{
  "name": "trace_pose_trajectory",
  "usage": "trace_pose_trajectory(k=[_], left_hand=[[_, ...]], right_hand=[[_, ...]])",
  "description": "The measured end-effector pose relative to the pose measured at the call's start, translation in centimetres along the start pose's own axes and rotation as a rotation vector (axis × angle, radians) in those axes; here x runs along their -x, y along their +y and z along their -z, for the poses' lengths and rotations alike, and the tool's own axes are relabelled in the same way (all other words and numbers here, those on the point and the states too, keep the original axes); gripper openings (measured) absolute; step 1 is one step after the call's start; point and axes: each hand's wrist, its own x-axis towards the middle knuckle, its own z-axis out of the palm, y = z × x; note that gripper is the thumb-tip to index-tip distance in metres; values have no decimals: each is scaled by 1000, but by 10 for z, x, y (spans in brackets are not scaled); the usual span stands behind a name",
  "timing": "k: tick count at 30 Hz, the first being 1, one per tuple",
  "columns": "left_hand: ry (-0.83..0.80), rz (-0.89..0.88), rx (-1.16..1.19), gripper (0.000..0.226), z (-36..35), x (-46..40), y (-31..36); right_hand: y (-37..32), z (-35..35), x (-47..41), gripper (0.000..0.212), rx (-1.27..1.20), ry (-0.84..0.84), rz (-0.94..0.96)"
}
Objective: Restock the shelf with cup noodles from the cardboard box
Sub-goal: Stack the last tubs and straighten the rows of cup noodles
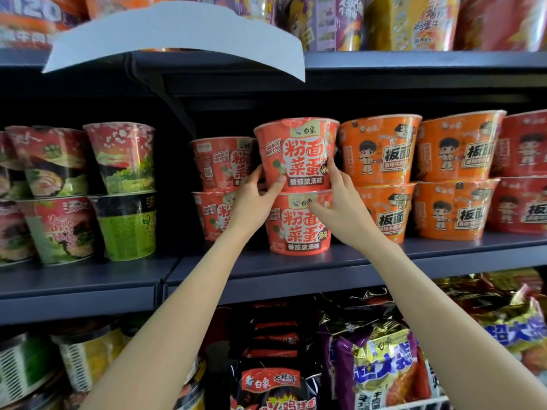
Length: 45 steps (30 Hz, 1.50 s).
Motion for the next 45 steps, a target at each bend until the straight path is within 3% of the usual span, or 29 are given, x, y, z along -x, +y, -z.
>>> trace_pose_trajectory(k=[5, 9, 11, 14, 19, 21, 27, 30, 35, 38, 40, 42, 45], left_hand=[[20, 3, -2, 64, 4, -2, -4], [55, -34, -56, 54, 32, 1, -6], [126, -124, -170, 42, 59, 1, -18], [185, -281, -608, 35, 103, -15, -49], [-15, -428, -1006, 41, 107, -41, -77], [-30, -466, -987, 37, 100, -45, -84], [28, -478, -828, 23, 113, -45, -83], [58, -449, -707, 19, 133, -30, -83], [-27, -294, -404, 14, 174, -4, -84], [-34, -249, -354, 16, 179, 7, -79], [36, -237, -467, 21, 174, 14, -75], [79, -204, -547, 37, 166, 24, -73], [61, -71, -418, 55, 151, 34, -73]], right_hand=[[-4, -9, -2, 74, -38, 91, -4], [-28, -22, 18, 49, 78, 385, 325], [-41, -31, 29, 39, 75, 323, 466], [-62, -60, 20, 32, 169, 220, 578], [-69, -106, -8, 39, 422, 74, 479], [-67, -118, -17, 36, 446, 6, 394], [-69, -136, -36, 70, 475, -135, 274], [-69, -134, -30, 73, 359, -124, 196], [-72, -121, -5, 75, 135, -100, 94], [-74, -117, -3, 81, -80, -215, -95], [-77, -117, -4, 80, -278, -313, -197], [-77, -118, -4, 77, -374, -343, -231], [-78, -117, -1, 77, -392, -348, -232]])
